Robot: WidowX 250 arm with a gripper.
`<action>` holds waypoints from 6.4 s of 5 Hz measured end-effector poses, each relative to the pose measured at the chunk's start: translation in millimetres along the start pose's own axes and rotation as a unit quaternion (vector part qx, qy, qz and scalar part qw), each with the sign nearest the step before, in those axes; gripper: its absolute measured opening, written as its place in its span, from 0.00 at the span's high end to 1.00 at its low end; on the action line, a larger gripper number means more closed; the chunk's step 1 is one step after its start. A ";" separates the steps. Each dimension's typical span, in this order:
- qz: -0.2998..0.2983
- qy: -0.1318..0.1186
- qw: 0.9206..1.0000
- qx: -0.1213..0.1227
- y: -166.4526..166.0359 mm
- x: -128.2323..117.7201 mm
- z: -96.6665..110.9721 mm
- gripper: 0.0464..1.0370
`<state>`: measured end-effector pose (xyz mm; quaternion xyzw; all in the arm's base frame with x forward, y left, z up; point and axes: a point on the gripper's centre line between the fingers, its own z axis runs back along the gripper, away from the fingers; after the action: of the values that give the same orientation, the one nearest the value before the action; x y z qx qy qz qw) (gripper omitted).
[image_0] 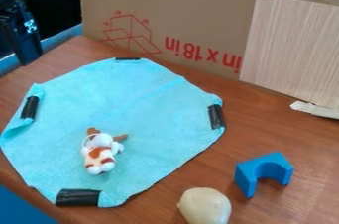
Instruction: Fold the cloth from top right to bottom left
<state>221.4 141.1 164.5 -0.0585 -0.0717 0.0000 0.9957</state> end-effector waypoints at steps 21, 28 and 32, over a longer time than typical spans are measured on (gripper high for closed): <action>-0.451 -0.037 0.887 0.089 38.6 211.6 -162.0 0.64; -0.498 -0.094 0.862 -0.001 -10.1 104.1 -85.2 0.98; -0.521 -0.099 0.848 0.023 -58.4 24.8 -73.6 0.96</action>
<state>256.0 74.8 102.5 0.0107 -0.1895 -0.5109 0.8384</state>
